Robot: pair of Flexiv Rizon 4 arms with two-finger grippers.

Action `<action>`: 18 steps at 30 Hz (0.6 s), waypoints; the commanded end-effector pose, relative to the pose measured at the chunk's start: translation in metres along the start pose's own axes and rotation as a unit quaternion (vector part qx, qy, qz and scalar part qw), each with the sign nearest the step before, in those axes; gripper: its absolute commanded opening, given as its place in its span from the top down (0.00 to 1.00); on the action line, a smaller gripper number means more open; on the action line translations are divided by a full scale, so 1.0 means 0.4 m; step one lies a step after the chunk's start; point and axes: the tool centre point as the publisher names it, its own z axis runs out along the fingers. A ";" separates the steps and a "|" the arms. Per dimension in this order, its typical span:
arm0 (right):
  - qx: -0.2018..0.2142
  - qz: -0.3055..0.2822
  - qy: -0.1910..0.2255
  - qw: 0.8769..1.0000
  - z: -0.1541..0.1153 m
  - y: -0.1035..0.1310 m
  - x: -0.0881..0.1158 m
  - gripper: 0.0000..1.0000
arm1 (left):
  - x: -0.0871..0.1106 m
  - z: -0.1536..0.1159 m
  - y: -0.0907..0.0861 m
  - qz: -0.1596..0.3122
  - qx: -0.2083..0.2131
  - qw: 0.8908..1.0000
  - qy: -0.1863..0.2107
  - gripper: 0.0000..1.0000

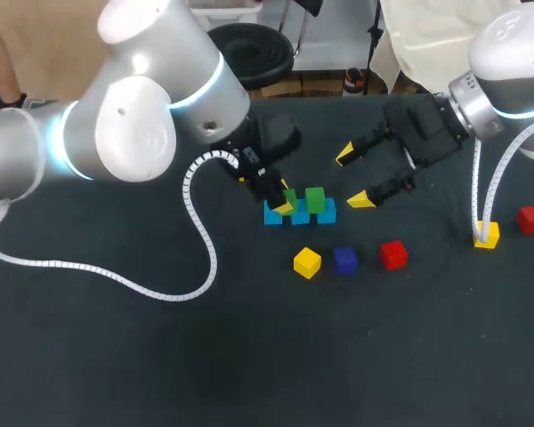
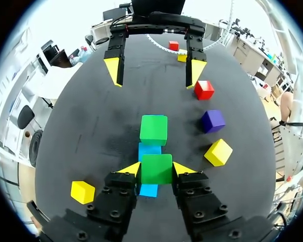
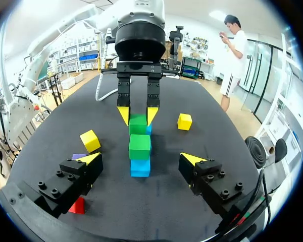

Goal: Place the blue cubes, place green cubes on the blue cubes, place the yellow cubes on the green cubes, then place the red cubes on the yellow cubes, and place purple cube on the red cubes.

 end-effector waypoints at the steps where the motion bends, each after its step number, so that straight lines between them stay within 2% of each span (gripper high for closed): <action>1: 0.001 0.000 0.000 1.000 -0.001 0.003 0.000 0.00 | 0.000 0.000 -0.001 0.003 -0.002 1.000 -0.001 1.00; 18: 0.001 0.000 0.000 1.000 -0.001 0.003 0.000 0.00 | -0.004 0.001 0.011 0.016 -0.015 1.000 0.002 1.00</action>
